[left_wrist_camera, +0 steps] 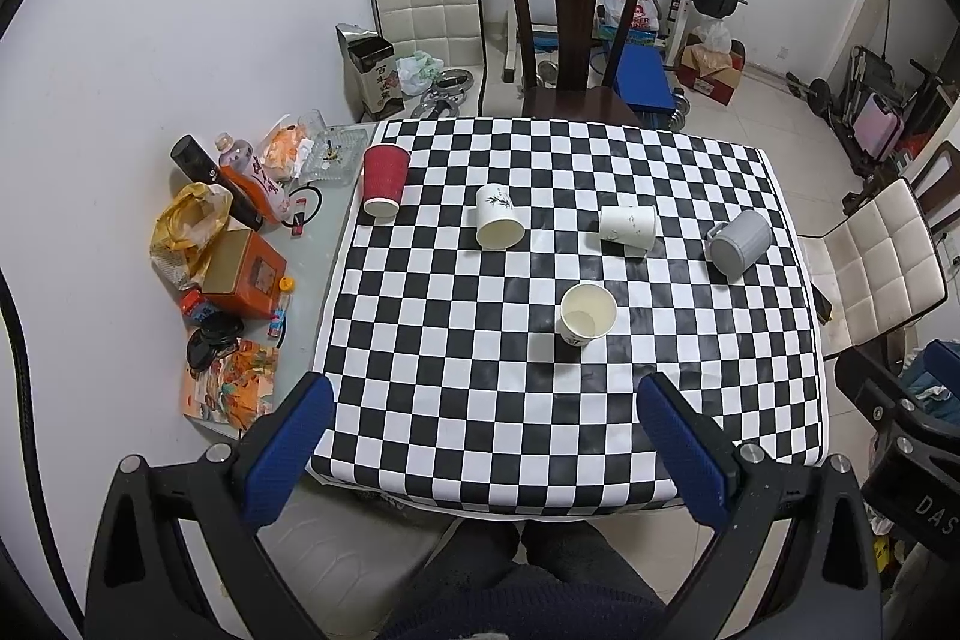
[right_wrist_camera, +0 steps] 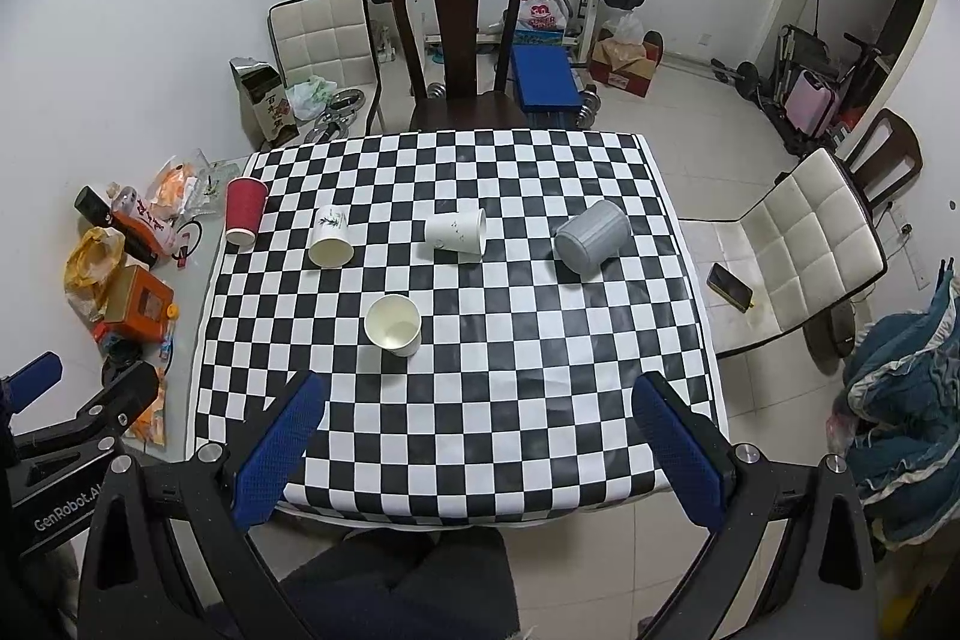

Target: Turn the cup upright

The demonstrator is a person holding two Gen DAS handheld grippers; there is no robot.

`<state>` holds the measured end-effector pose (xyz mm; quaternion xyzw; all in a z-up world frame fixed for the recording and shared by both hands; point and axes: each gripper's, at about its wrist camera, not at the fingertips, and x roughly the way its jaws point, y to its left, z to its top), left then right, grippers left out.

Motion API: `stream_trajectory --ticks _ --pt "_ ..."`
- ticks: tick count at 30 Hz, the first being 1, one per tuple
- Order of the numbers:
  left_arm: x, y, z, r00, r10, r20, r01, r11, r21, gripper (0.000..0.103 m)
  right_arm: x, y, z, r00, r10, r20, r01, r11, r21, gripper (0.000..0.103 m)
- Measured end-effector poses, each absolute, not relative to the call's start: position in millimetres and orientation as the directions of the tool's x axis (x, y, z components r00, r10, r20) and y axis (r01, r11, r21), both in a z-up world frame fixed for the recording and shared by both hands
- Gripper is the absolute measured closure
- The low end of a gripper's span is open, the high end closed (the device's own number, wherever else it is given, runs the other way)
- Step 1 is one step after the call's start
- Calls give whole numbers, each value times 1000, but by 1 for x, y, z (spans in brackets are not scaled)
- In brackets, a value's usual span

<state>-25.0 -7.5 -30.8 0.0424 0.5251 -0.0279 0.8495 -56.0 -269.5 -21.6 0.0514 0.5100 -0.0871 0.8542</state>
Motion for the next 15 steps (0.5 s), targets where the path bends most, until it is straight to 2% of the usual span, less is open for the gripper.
stream_trajectory --ticks 15 --pt "-27 -8 -29 449 -3 -894 87 995 41 0 -55 -269 -21 463 -98 -881 203 979 -2 0"
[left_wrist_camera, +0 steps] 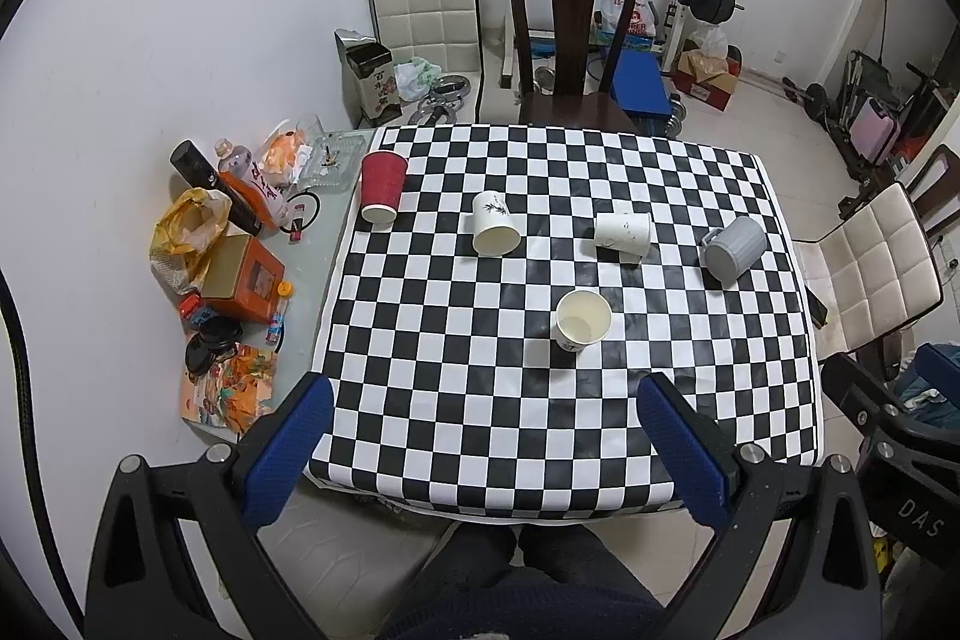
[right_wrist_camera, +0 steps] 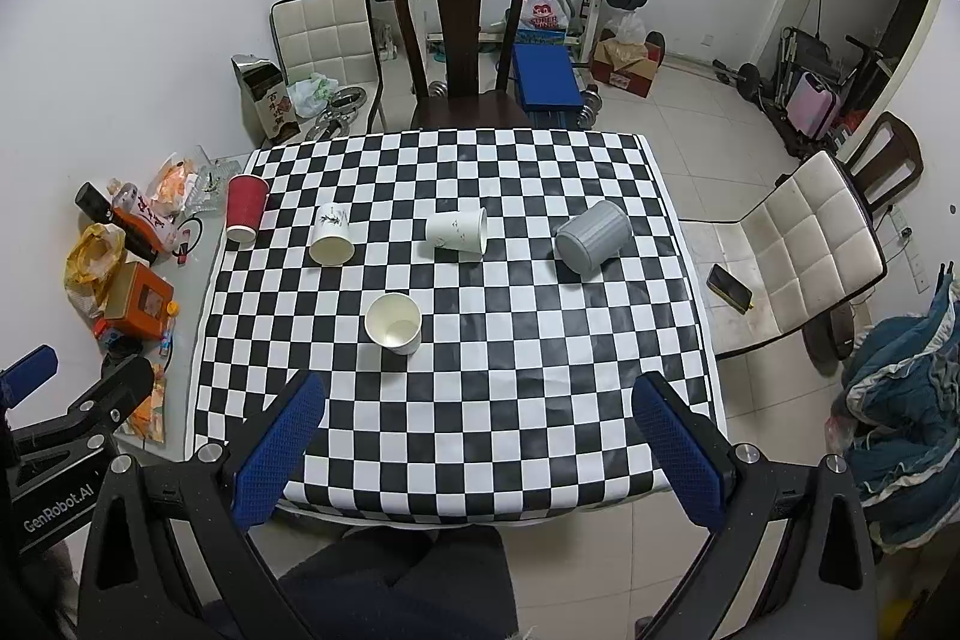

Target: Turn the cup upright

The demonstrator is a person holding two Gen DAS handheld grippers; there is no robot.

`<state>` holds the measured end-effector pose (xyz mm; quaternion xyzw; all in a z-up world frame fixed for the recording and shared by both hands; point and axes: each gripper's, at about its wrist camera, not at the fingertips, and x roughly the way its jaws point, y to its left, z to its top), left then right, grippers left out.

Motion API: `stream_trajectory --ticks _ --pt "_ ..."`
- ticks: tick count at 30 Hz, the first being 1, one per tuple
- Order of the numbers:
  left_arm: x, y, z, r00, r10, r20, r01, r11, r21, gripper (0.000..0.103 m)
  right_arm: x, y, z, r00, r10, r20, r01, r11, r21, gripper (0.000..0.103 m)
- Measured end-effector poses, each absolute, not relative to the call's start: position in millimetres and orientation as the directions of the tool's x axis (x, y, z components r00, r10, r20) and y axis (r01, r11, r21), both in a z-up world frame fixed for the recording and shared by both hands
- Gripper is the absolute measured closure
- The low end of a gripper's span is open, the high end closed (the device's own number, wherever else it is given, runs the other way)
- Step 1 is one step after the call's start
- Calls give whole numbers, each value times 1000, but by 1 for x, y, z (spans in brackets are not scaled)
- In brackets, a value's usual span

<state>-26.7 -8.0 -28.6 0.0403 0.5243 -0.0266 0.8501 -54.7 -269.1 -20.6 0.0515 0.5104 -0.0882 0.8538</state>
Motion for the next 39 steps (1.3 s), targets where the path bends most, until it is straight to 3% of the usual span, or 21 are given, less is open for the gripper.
stream_trajectory --ticks 39 --pt "-23 -5 -29 445 -7 -896 92 995 38 0 -49 -267 -19 458 -101 -883 205 979 -5 0"
